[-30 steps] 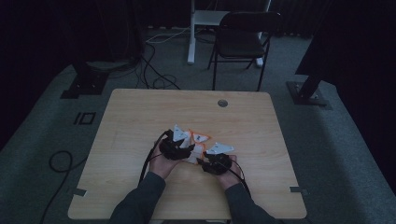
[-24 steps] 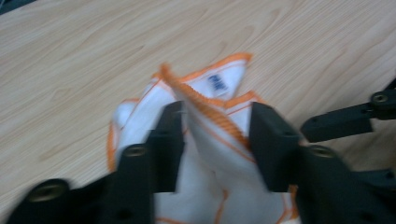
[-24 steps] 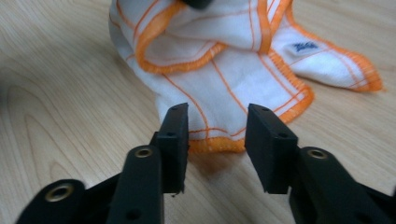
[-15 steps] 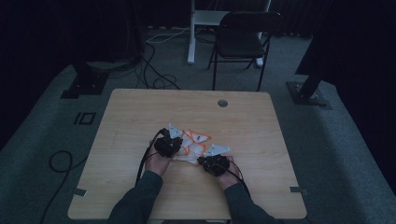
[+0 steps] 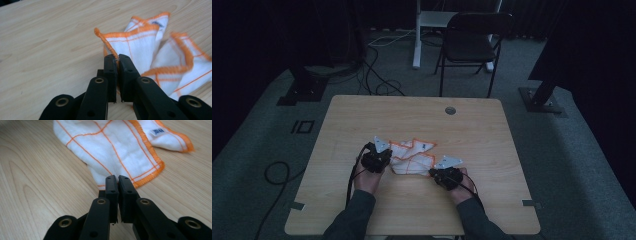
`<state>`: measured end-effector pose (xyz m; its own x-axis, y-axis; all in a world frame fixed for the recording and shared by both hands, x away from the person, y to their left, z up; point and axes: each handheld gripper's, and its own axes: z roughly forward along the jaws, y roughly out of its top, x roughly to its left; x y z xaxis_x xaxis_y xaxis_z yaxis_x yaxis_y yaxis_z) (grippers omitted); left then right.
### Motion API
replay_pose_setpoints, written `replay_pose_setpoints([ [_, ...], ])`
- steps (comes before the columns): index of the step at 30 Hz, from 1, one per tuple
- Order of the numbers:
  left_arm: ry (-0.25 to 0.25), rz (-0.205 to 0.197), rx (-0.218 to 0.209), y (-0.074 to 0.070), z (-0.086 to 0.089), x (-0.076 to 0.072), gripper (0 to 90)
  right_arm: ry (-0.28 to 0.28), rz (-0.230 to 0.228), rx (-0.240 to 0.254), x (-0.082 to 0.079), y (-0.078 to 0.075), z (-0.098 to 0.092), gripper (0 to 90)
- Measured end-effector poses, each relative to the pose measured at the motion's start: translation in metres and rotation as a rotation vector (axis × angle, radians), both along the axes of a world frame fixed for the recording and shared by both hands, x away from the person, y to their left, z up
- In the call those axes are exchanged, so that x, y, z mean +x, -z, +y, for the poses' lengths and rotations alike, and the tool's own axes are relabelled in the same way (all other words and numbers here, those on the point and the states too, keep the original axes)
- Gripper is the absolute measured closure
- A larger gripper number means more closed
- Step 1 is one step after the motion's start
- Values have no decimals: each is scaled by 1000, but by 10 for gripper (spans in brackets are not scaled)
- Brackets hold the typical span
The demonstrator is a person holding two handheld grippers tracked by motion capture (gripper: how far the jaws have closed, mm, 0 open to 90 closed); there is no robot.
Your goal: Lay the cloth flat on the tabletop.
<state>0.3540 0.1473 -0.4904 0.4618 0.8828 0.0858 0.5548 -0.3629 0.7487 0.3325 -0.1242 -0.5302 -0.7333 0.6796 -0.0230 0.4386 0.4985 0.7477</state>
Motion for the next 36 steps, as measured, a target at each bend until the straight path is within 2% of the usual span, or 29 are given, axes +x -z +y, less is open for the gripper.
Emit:
replay_pose_setpoints([
  [8,-31,32,-7,13,12,-8,860,19,-6,-14,-1,-2,-10,874],
  [13,-43,53,-5,20,19,-13,861,47,-31,-36,-2,-5,-22,875],
  [20,-48,80,-13,29,23,-19,861,81,-36,-26,0,-9,-35,876],
  [21,-49,93,-30,32,25,-23,860,86,-37,-23,0,-10,-38,877],
  [24,-47,106,-54,34,26,-26,860,92,-42,-19,1,-11,-41,877],
  [26,-44,110,-54,35,26,-27,858,94,-42,-20,1,-11,-41,877],
  [28,-42,119,-66,36,25,-29,824,100,-43,-31,2,-10,-42,876],
  [35,-48,110,-73,30,30,-32,726,109,-46,-55,4,-10,-42,874],
  [36,-60,98,-75,27,33,-32,719,114,-52,-74,4,-10,-42,874],
])
